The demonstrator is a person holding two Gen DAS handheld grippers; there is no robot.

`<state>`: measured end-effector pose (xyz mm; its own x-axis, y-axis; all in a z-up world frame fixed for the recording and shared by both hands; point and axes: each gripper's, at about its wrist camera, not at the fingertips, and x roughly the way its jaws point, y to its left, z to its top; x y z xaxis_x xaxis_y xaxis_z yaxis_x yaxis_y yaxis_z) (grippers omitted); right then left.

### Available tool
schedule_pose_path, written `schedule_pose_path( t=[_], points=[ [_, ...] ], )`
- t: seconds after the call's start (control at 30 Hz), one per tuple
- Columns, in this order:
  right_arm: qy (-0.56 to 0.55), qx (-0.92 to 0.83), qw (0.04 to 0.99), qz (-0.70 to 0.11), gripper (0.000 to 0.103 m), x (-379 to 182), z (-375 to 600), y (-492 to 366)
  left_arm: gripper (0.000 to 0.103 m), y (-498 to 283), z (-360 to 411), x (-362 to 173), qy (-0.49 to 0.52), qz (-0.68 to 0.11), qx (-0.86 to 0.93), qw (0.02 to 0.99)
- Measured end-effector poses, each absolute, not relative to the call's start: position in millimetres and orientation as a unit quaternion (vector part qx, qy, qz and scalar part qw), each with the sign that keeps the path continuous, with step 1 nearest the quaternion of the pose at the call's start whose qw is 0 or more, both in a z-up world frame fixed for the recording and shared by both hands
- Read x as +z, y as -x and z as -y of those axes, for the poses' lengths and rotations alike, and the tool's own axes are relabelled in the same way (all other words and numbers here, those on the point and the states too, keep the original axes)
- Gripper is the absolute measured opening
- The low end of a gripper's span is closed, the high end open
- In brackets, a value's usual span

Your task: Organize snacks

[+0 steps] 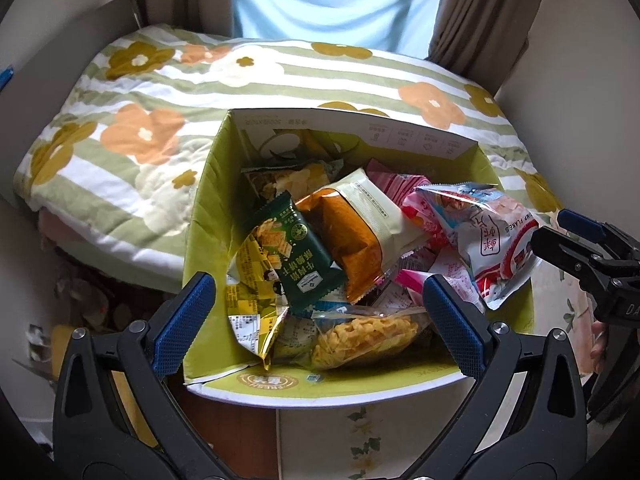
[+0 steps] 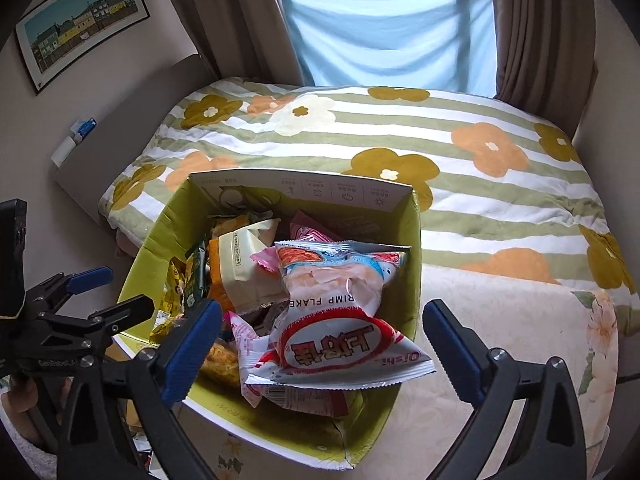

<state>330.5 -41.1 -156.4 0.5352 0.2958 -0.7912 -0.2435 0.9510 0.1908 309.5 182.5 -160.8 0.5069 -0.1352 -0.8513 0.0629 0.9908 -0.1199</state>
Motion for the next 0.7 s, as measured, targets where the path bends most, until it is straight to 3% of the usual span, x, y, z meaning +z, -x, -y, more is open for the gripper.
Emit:
schedule_pose_path(
  t=[0.33,0.7],
  points=[
    [-0.035,0.134,0.892,-0.43,0.1,-133.6,49.5,-304.4,0.103,-284.5,-163.6,-133.5,0.023,-0.465,-0.066,0.882],
    [-0.037,0.098,0.931,-0.349,0.1,-62.3,106.8,-214.3,0.103,-188.5,-104.7,-53.4,-0.002,-0.352,-0.059,0.934]
  ],
)
